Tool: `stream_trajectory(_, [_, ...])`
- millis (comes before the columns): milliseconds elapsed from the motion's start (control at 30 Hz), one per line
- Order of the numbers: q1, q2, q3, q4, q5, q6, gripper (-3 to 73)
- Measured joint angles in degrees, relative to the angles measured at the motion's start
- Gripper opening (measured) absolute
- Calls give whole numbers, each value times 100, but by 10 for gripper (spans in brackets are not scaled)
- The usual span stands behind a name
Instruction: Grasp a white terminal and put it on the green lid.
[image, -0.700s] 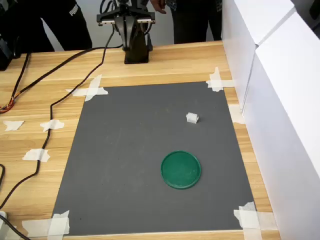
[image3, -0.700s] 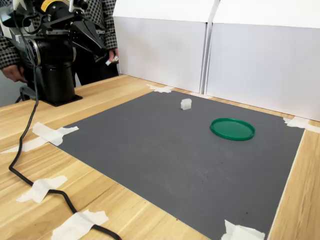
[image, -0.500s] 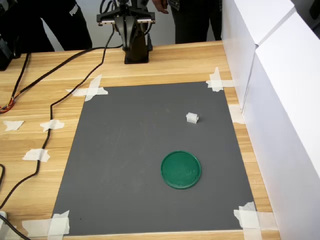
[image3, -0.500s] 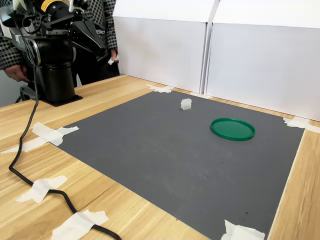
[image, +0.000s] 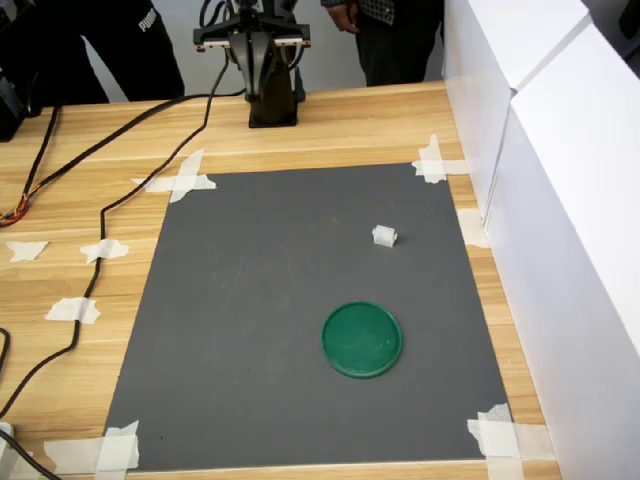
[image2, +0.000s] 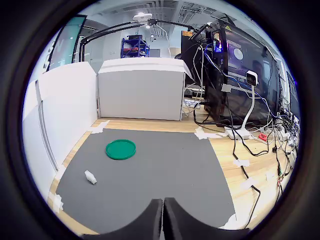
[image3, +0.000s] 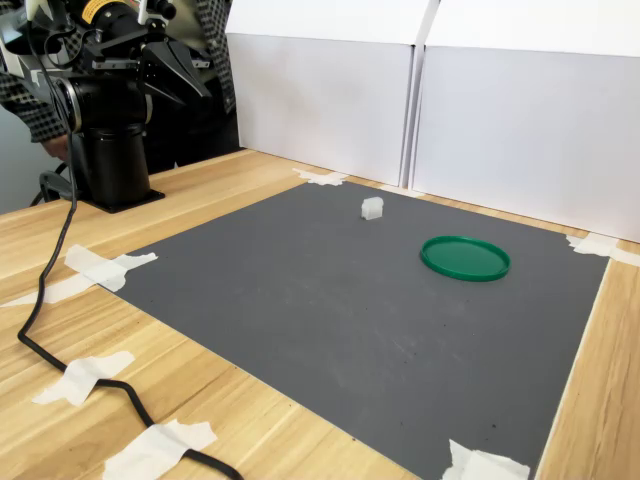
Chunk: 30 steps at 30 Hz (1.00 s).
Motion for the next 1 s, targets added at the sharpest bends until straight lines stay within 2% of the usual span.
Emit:
stream_trajectory(500, [0, 70, -7, 0, 0, 5, -16])
stream_trajectory(1000, [0, 2369, -1132, 0, 26, -179, -16])
